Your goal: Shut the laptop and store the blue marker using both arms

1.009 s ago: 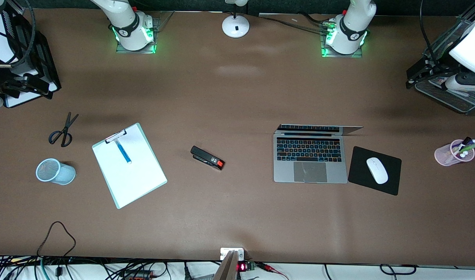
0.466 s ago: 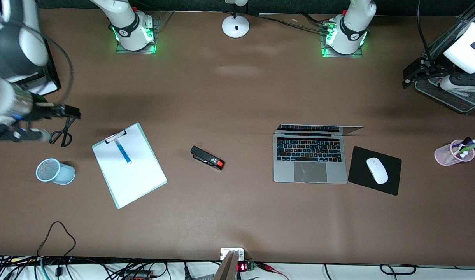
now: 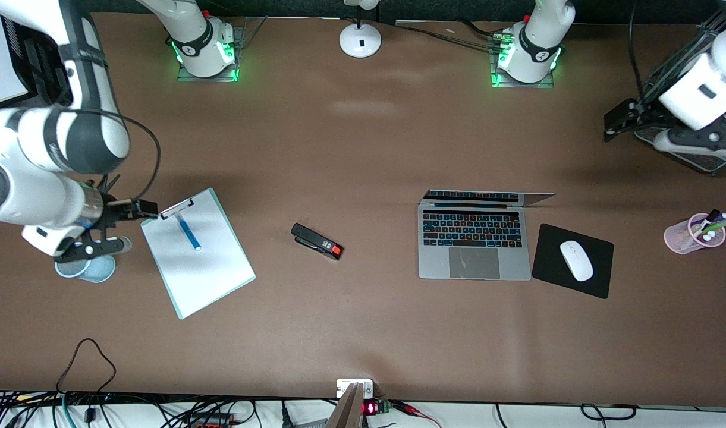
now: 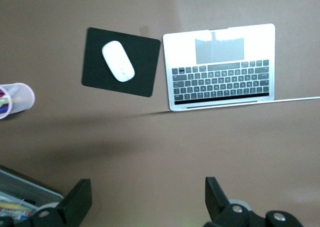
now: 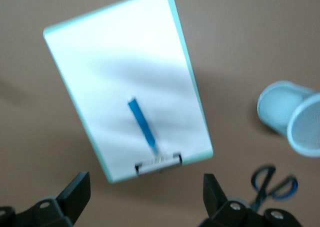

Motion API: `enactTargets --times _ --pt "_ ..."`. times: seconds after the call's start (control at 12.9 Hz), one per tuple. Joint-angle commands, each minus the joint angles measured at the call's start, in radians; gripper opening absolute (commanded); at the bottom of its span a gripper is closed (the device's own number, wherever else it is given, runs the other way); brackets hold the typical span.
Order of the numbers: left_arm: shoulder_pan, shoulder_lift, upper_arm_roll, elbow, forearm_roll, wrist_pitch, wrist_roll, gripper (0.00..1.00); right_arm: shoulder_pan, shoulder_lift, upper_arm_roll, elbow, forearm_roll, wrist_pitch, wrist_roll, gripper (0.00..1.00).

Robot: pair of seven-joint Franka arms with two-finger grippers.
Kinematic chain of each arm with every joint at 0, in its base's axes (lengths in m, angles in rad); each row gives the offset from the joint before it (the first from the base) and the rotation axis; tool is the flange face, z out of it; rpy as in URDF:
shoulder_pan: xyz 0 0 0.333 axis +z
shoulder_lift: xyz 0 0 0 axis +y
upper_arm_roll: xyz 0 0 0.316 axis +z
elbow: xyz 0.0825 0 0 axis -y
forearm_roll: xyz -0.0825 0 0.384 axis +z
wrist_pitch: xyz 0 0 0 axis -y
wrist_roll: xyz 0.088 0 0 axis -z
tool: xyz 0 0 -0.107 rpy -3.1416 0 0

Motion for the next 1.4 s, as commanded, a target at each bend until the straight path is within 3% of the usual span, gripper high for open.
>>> enactTargets --times 0.0,0.16,0.31,0.47,1.01,1.16,1.32 --pt "-0.009 0.062 -0.022 0.023 -0.016 -0.008 -0.003 1.0 -0.007 0.077 -0.001 0.03 0.079 0.094 -0.088 1.0" --pt "-0.012 0.119 -0.025 0.046 -0.008 -0.011 -0.007 1.0 -0.001 0.133 -0.003 0.028 0.116 0.118 -0.221 1.0" --pt "-0.012 0.144 -0.025 0.048 -0.01 -0.02 -0.005 1.0 -0.006 0.18 -0.003 0.028 0.116 0.131 -0.257 1.0" --pt "-0.008 0.234 -0.03 0.065 -0.01 -0.04 0.01 1.0 0.003 0.206 -0.003 0.028 0.103 0.146 -0.271 1.0" --pt "-0.057 0.315 -0.033 0.091 0.004 -0.108 -0.067 1.0 0.022 0.299 -0.003 0.022 0.075 0.283 -0.329 1.0" --pt "-0.107 0.328 -0.033 0.086 -0.005 -0.122 -0.176 1.0 0.025 0.305 -0.003 0.022 0.073 0.283 -0.329 0.96" --pt "-0.147 0.351 -0.033 0.085 -0.008 -0.186 -0.278 1.0 0.025 0.306 -0.003 0.018 0.073 0.283 -0.329 0.87"
